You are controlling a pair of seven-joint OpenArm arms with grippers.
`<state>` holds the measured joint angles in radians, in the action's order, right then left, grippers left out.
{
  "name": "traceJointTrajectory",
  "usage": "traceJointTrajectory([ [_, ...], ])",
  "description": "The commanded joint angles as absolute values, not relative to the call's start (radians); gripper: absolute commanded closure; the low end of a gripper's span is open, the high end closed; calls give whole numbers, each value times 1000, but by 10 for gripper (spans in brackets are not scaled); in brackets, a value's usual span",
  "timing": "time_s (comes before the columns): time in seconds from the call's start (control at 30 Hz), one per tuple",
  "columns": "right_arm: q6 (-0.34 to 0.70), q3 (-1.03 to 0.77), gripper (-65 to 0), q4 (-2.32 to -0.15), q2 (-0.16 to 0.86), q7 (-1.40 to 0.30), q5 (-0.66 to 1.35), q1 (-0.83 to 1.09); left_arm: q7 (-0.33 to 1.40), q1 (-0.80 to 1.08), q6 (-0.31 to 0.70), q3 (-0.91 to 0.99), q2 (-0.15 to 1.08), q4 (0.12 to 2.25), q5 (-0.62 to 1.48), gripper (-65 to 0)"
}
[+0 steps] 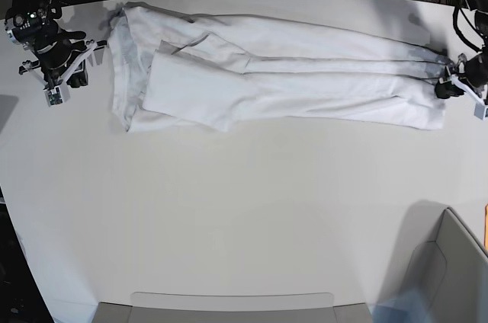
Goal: Fold the T-shirt properly
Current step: 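Hold the strip end with the left gripper and adjust its grip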
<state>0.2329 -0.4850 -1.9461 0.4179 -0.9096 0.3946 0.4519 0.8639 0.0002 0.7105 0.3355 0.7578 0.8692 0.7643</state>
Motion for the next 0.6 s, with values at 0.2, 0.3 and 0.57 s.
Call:
traceJointTrajectory([
  [0.2,231,-492,-83,-1965,435,-892,401,446,868,-18,698,337,783,874,748,-226],
  [0.3,231,-490,-83,-1965,435,-894,401,444,868,-16,698,337,785,874,748,-226],
  [0.57,231,-490,-83,-1965,435,-894,401,444,863,-13,698,329,774,717,748,-226],
])
